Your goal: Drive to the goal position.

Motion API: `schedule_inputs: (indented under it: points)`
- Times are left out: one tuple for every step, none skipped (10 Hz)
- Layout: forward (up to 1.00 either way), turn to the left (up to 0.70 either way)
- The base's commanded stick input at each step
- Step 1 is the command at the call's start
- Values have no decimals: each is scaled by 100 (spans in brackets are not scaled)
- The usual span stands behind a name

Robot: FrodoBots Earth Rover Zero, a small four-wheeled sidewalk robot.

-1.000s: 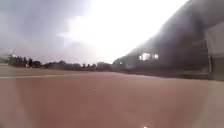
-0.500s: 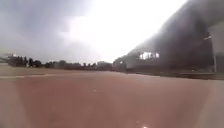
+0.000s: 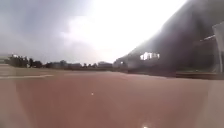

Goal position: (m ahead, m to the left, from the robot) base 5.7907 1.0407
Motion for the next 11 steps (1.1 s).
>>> schedule_inputs:
  points:
    - [70,0]
    - [70,0]
    - [70,0]
    - [70,0]
    - [70,0]
    - [70,0]
    - [70,0]
    - [70,0]
    - [70,0]
    - [70,0]
    - [70,0]
